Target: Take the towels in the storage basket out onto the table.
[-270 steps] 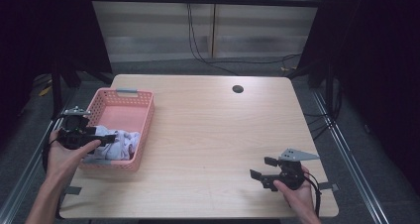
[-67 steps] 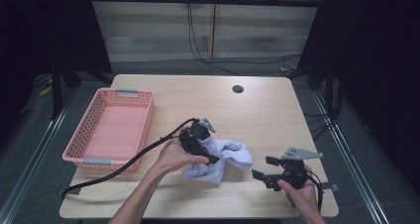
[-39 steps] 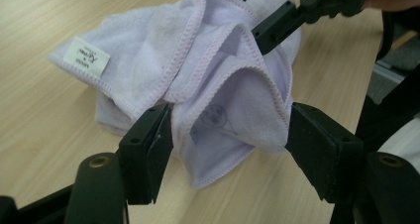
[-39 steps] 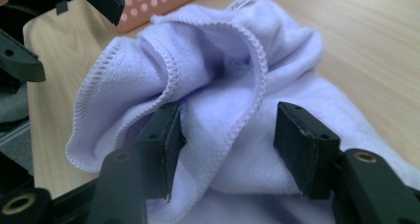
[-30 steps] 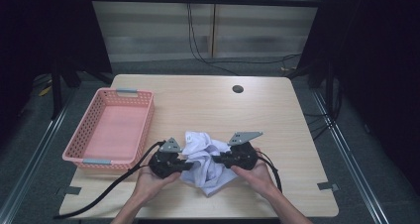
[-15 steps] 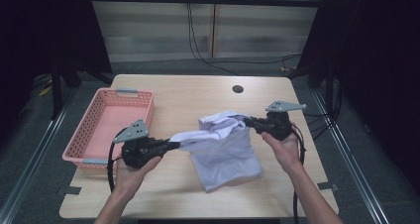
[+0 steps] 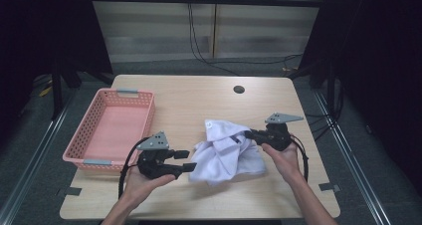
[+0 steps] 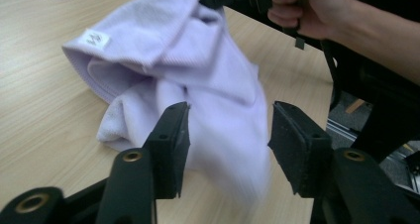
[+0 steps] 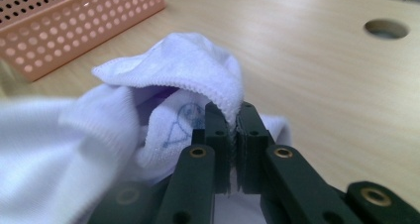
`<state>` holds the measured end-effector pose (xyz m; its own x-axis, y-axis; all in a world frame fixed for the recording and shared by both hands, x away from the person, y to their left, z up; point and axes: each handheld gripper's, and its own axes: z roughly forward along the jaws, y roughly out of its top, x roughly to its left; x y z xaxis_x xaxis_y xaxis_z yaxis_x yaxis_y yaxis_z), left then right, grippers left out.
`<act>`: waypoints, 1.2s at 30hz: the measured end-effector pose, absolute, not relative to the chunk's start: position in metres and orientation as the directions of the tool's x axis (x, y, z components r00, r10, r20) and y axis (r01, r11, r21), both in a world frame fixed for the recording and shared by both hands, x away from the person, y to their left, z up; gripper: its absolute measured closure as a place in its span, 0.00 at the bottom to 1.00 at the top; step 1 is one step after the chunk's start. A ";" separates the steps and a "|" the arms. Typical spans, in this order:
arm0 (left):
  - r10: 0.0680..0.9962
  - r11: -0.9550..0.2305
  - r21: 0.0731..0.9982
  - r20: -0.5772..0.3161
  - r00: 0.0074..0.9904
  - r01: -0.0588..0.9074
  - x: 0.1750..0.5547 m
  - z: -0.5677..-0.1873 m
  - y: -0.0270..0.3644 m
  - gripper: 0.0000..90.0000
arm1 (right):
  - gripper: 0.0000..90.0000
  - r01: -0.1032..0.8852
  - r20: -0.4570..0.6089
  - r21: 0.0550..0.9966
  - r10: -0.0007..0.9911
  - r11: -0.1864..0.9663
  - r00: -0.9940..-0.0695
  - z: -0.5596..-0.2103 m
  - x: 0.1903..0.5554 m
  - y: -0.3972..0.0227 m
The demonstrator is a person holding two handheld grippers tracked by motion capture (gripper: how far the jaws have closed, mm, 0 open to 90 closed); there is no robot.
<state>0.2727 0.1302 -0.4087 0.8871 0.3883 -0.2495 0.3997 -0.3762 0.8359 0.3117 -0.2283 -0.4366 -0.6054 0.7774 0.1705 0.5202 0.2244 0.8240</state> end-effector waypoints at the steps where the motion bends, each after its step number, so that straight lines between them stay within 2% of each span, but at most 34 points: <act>1: 0.381 -0.386 0.834 -0.246 0.891 0.395 0.275 -0.410 0.124 0.52 | 0.95 0.524 0.183 0.823 0.771 0.220 -0.610 -0.439 0.310 -0.227; 5: 0.357 -0.406 0.815 -0.275 0.893 0.413 0.282 -0.424 0.097 0.55 | 0.95 0.523 0.204 0.825 0.751 0.214 -0.628 -0.442 0.307 -0.219; 9: 0.367 -0.396 0.815 -0.282 0.886 0.424 0.295 -0.446 0.072 0.44 | 0.95 0.518 0.214 0.828 0.734 0.213 -0.644 -0.442 0.304 -0.214; 13: 0.375 -0.392 0.812 -0.288 0.881 0.432 0.305 -0.458 0.056 0.44 | 0.95 0.519 0.217 0.827 0.730 0.215 -0.648 -0.443 0.304 -0.215; 19: 0.446 -0.420 0.803 -0.224 0.867 0.424 0.309 -0.475 0.036 0.46 | 0.95 0.524 0.233 0.822 0.710 0.221 -0.665 -0.444 0.305 -0.211; 20: 0.452 -0.430 0.801 -0.210 0.867 0.418 0.309 -0.477 0.035 0.51 | 0.94 0.523 0.230 0.823 0.710 0.223 -0.665 -0.444 0.304 -0.210; 21: 0.463 -0.436 0.802 -0.189 0.866 0.408 0.310 -0.479 0.037 0.61 | 0.94 0.523 0.231 0.823 0.711 0.222 -0.664 -0.444 0.304 -0.210; 23: 0.448 -0.399 0.814 -0.228 0.864 0.422 0.312 -0.479 0.045 0.83 | 0.94 0.518 0.227 0.825 0.707 0.226 -0.670 -0.442 0.303 -0.211; 24: 0.446 -0.386 0.818 -0.238 0.863 0.426 0.312 -0.477 0.050 0.88 | 0.94 0.520 0.232 0.825 0.708 0.220 -0.667 -0.442 0.303 -0.212; 26: 0.430 -0.354 0.826 -0.272 0.861 0.438 0.312 -0.472 0.058 0.89 | 0.94 0.519 0.232 0.829 0.716 0.209 -0.658 -0.440 0.305 -0.215; 36: 0.422 -0.234 0.899 -0.250 0.871 0.371 0.290 -0.424 0.113 0.92 | 0.94 0.506 0.255 0.856 0.762 0.108 -0.594 -0.422 0.323 -0.241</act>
